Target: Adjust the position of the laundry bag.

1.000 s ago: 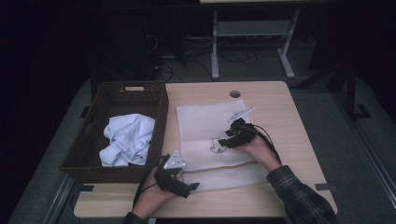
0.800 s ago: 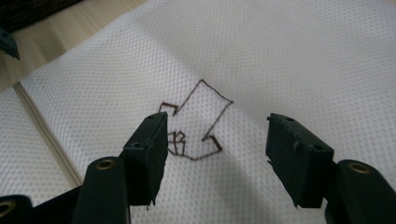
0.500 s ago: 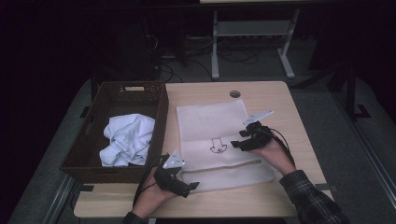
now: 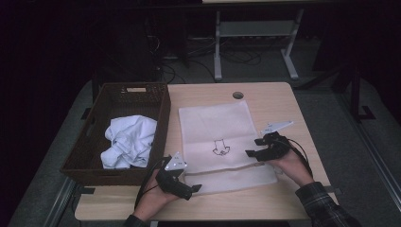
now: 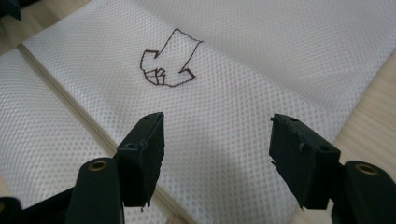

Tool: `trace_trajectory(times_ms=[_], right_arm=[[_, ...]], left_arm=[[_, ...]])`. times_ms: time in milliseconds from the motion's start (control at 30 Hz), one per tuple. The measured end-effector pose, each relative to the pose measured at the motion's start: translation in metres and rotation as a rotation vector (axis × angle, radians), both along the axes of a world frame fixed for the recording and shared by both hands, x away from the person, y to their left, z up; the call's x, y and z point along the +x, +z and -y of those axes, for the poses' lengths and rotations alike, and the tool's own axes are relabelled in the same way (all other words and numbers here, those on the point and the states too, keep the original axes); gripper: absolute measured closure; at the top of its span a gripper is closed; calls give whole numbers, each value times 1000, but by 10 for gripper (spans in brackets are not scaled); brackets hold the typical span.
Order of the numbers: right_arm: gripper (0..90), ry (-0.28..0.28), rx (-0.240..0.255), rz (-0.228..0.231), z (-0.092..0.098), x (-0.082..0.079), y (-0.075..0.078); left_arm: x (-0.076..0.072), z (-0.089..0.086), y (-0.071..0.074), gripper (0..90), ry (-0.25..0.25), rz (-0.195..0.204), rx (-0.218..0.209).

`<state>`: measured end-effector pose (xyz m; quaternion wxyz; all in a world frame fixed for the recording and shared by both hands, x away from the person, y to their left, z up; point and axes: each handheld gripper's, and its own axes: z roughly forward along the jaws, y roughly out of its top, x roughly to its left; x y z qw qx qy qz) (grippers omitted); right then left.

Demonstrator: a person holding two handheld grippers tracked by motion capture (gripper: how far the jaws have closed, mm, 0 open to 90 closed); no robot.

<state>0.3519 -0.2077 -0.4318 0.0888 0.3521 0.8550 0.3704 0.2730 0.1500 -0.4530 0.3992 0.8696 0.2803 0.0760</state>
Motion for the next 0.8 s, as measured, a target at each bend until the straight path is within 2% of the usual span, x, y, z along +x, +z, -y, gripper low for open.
trace_trajectory(times_ms=[333,533,800], right_arm=[[353,-10,31,11,22,-15,2],[356,-18,34,1,38,-25,-1],[358,8,45,-14,56,-33,-9]], left_arm=[[-1,0,0,3,4,2,-1],[0,0,0,3,3,1,0],[0,0,0,3,3,-1,3]])
